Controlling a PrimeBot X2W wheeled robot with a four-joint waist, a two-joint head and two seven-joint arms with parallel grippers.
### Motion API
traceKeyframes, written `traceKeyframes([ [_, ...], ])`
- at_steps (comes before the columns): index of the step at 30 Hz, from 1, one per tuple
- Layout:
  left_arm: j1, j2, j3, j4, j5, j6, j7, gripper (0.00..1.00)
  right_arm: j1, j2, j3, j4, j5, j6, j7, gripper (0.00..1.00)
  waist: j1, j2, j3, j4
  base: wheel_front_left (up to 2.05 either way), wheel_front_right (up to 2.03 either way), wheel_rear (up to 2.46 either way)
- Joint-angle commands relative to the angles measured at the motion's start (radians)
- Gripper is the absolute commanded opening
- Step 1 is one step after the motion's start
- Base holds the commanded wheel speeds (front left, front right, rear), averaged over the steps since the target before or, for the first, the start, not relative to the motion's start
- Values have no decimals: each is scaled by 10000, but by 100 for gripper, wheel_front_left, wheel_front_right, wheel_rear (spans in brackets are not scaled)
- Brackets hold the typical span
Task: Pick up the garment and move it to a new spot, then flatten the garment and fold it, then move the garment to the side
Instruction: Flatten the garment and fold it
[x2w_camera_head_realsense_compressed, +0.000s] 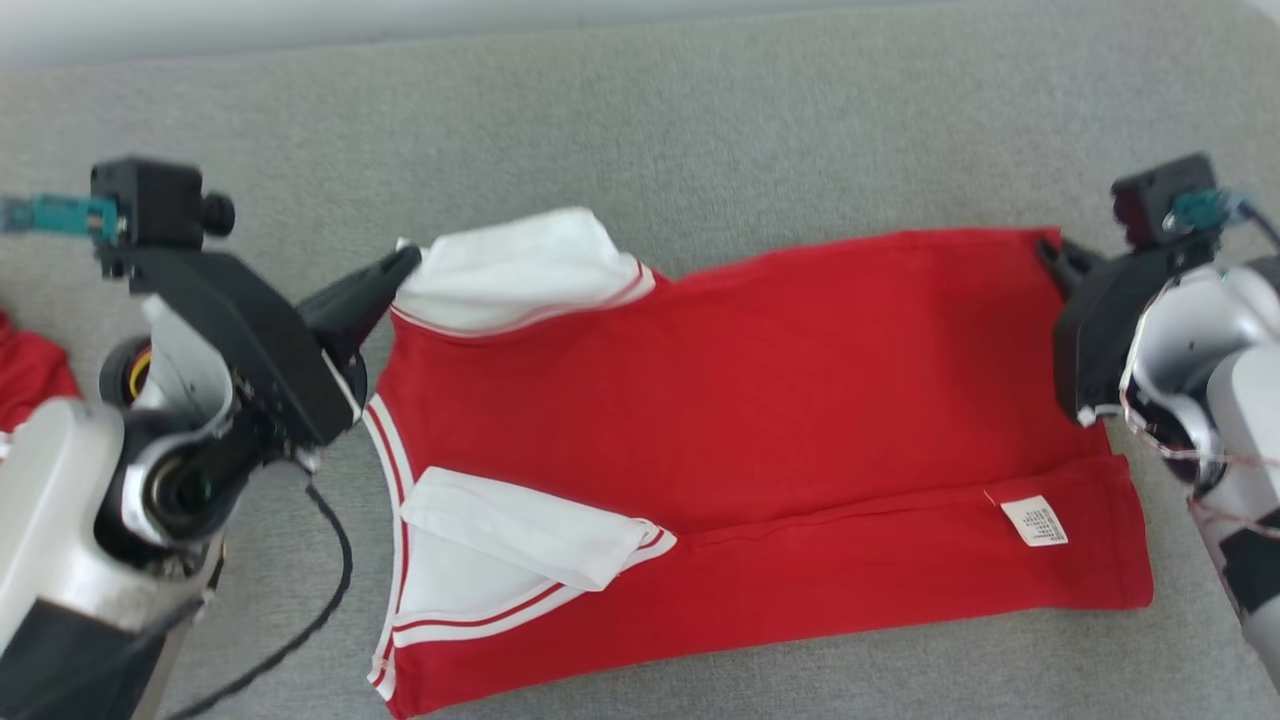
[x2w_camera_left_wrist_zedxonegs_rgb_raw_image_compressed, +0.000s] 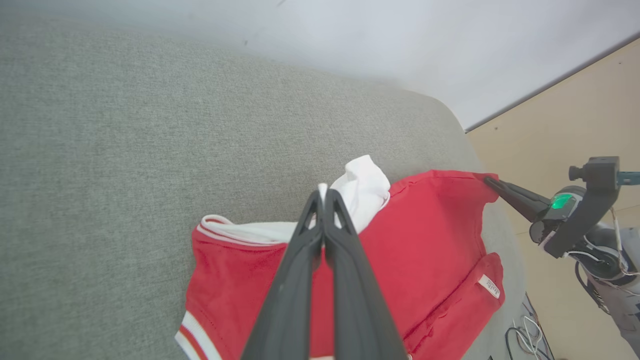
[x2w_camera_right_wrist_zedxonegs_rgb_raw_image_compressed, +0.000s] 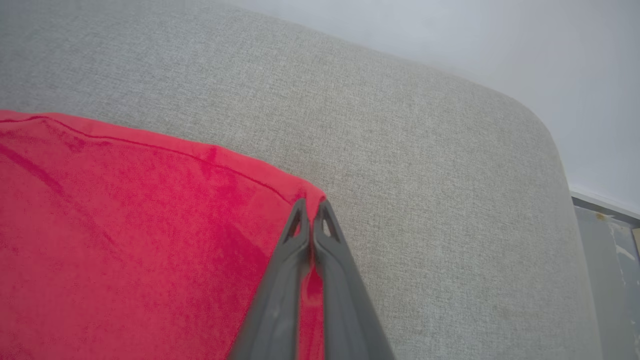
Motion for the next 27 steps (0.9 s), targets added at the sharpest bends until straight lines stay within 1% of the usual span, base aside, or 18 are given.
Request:
traceKeyframes([
  [1, 216, 59, 39, -108, -48, 32, -66, 0, 196, -74, 75, -30, -41, -21, -6, 0, 1, 0, -260, 148, 0, 0, 0],
  [5, 1205, 40, 6, -693, -227, 42, -234, 0, 622, -317, 389, -57, 46, -21, 3, 0, 1, 0, -466, 145, 0, 0, 0],
  [10, 2563, 61, -127, -1366, -12, 239, -722, 0, 1078, -590, 712, 36, 155, -21, 6, 0, 1, 0, -586, 236, 0, 0, 0],
  [16, 3966, -212, -342, -1830, 108, 512, -1340, 0, 1423, -1098, 928, 66, -54, -21, -40, 0, 1, 0, -640, 375, 0, 0, 0],
  [22, 4899, -431, -348, -2145, 19, 709, -1835, 0, 1560, -1528, 1330, -36, -79, -21, 112, 0, 1, 0, -620, 497, 0, 0, 0],
  [27, 5453, -404, -94, -2373, -181, 777, -2104, 0, 1660, -1912, 1473, -246, 103, -21, 194, 0, 1, 0, -684, 600, 0, 0, 0],
])
